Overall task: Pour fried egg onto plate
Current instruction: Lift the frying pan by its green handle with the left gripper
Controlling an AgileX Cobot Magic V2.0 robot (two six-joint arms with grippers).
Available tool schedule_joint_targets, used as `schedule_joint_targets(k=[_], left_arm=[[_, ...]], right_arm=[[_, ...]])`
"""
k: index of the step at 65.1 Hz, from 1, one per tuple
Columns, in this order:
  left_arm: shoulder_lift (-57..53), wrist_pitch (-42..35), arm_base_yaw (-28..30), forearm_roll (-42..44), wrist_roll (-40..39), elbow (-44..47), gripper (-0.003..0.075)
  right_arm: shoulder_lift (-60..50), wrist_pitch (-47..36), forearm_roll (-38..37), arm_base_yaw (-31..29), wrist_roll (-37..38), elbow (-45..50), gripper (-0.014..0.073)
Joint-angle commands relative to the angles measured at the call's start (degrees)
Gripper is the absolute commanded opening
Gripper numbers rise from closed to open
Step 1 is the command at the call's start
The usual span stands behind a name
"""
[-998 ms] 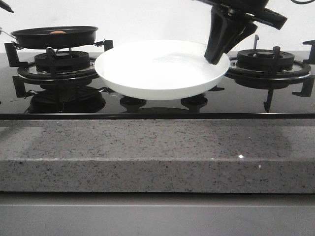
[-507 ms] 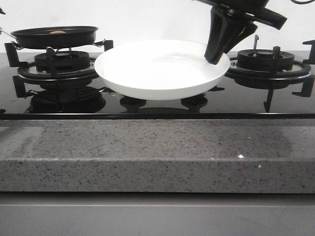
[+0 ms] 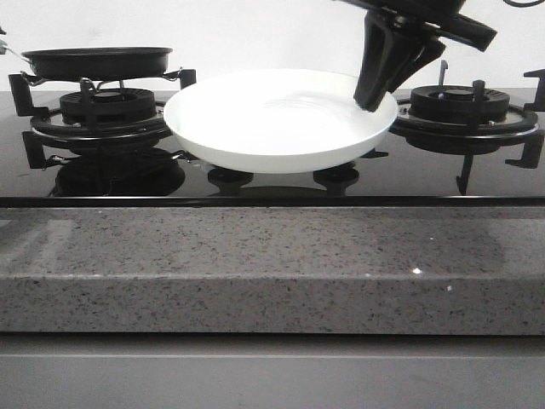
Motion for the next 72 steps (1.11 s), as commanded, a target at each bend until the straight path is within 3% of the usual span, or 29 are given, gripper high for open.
schedule_joint_targets(k=[1, 22, 46, 72], left_arm=[[-2.5, 0.4, 0.1, -4.3, 0.0, -1.7, 0.0149], [-2.5, -0.8, 0.1, -3.0, 0.0, -1.7, -0.002], [-3.6, 6.7, 0.1, -7.5, 3.2, -3.5, -0.0019], [-13.5, 7.2, -0.1, -6.7, 6.0, -3.5, -0.0019]], right_arm=[[-2.7, -1.8, 1.1, -0.1, -0.5, -1.2, -0.0069], [-2.7, -1.8, 1.1, -0.1, -0.5, -1.2, -0.0069], [-2.7, -1.8, 1.1, -0.1, -0.5, -1.2, -0.0069], [-2.7, -1.8, 1.1, -0.1, -0.5, -1.2, -0.0069]])
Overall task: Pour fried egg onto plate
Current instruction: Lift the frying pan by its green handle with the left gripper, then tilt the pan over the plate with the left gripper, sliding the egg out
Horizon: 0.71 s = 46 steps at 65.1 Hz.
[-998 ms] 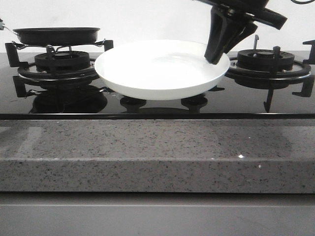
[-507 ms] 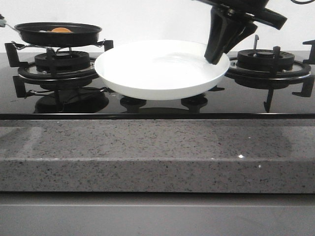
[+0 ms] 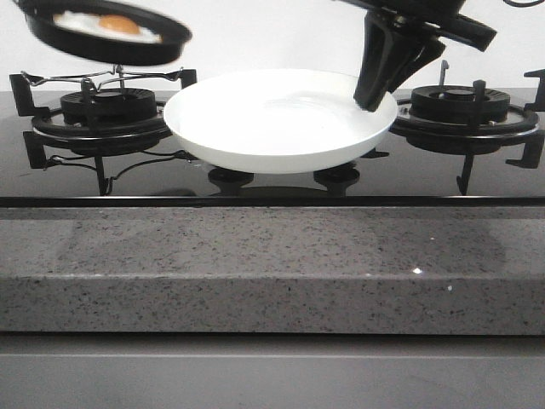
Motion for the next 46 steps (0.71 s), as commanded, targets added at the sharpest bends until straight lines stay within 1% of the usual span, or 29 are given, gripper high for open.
schedule_joint_targets(k=[1, 11, 19, 26, 39, 46], left_arm=[[-5.7, 1.7, -0.3, -6.1, 0.4, -2.3, -0.0019], [-10.2, -0.9, -2.2, -4.3, 3.4, -2.3, -0.0019], [-13.6, -5.6, -5.9, 2.4, 3.4, -2.3, -0.0019], [-16.3, -10.7, -10.7, 9.2, 3.4, -2.3, -0.002], [-19.4, -19.5, -21.0, 15.7, 3.4, -2.3, -0.002], [-20.2, -24.6, -27.0, 21.5, 3.4, -2.3, -0.0019]], right_arm=[[-2.7, -1.8, 1.1, -0.1, -0.5, -1.2, -0.0069], [-2.7, -1.8, 1.1, -0.1, -0.5, -1.2, -0.0069], [-2.7, -1.8, 1.1, -0.1, -0.5, -1.2, -0.0069], [-2.7, -1.8, 1.1, -0.1, -0.5, -1.2, -0.0069], [-2.7, -1.8, 1.1, -0.1, -0.5, -1.2, -0.0069], [-2.7, -1.8, 1.1, -0.1, -0.5, -1.2, -0.0069]])
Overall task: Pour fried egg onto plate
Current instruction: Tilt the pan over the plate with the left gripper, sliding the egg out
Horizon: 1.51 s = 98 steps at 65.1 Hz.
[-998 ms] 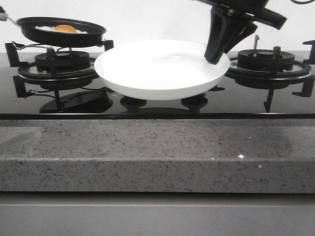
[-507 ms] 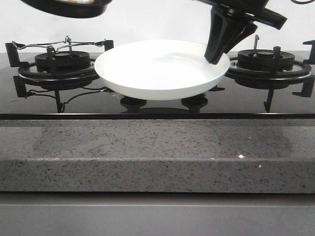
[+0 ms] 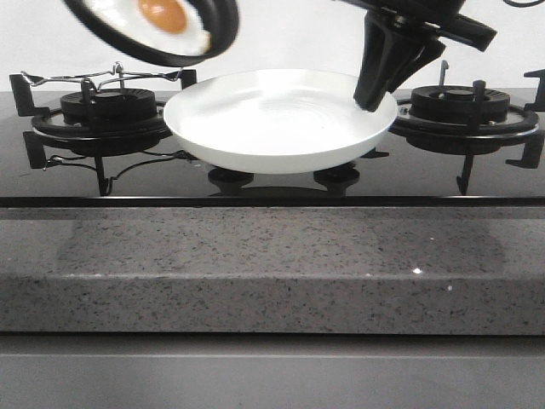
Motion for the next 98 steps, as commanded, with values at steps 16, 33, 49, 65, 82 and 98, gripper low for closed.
schedule_joint_targets(k=[16, 33, 49, 65, 82, 98], left_arm=[[-3.0, -18.1, -18.0, 14.9, 0.0, -2.7, -0.002], [-3.8, -25.9, -29.6, 36.7, 0.0, -2.7, -0.0019], [-3.8, -28.4, -34.2, 47.4, 0.0, -2.7, -0.0019], [-3.8, -28.4, -34.0, 47.2, 0.0, -2.7, -0.0019], [-3.6, -26.6, -28.3, 45.5, -9.2, -2.7, -0.0019], [-2.0, -24.8, -8.7, 18.5, -12.6, -2.7, -0.0019]], right_arm=[[-2.7, -1.8, 1.1, -0.1, -0.5, -1.2, -0.0069], [-2.7, -1.8, 1.1, -0.1, -0.5, -1.2, -0.0069], [-2.7, -1.8, 1.1, -0.1, -0.5, -1.2, -0.0069], [-2.7, -1.8, 1.1, -0.1, -0.5, -1.2, -0.0069], [-2.7, -1.8, 1.1, -0.1, -0.5, -1.2, -0.0069], [-2.7, -1.8, 1.1, -0.1, -0.5, -1.2, -0.0069]])
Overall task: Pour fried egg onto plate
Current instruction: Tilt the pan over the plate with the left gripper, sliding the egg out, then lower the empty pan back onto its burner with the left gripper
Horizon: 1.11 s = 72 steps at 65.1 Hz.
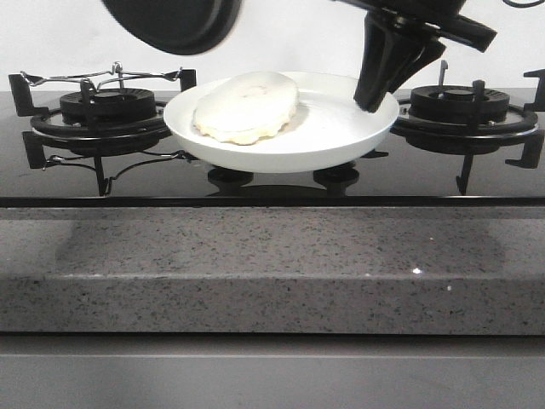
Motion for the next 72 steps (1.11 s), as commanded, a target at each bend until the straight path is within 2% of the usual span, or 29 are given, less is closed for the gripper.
schedule_joint_targets(k=[1, 12, 19, 26, 35, 45, 65, 72], left_arm=[[-0.6, -3.7, 8.1, -15.0, -1.3, -2.3, -0.0019], [4.4, 4.4, 22.0, -34.9, -1.3, -2.2, -0.0019], [9.0, 10.6, 28.4, -45.6, -1.3, -2.2, -0.0019], [13.8, 16.5, 32.8, -54.5, -1.3, -2.2, -0.0019], [19.3, 21.9, 35.8, -63.4, -1.0, -2.2, -0.0019], [24.5, 24.5, 37.2, -68.0, -0.8, -2.2, -0.0019], [29.2, 29.3, 37.6, -67.7, -0.8, -2.2, -0.0018], [29.2, 29.4, 37.6, -66.6, -0.8, -2.2, 0.0027]], right_arm=[[-2.7, -1.9, 1.1, -0.1, -0.4, -1.2, -0.0069], [-2.7, -1.9, 1.1, -0.1, -0.4, -1.2, -0.0069], [-2.7, -1.9, 1.1, -0.1, -0.4, -1.2, -0.0069], [-2.7, -1.9, 1.1, -0.1, -0.4, -1.2, -0.0069], [-2.7, -1.9, 1.1, -0.1, -0.4, -1.2, -0.0069], [-2.7, -1.9, 1.1, -0.1, -0.4, -1.2, -0.0069], [-2.7, -1.9, 1.1, -0.1, -0.4, -1.2, -0.0069], [-2.7, -1.9, 1.1, -0.1, -0.4, -1.2, -0.0069]])
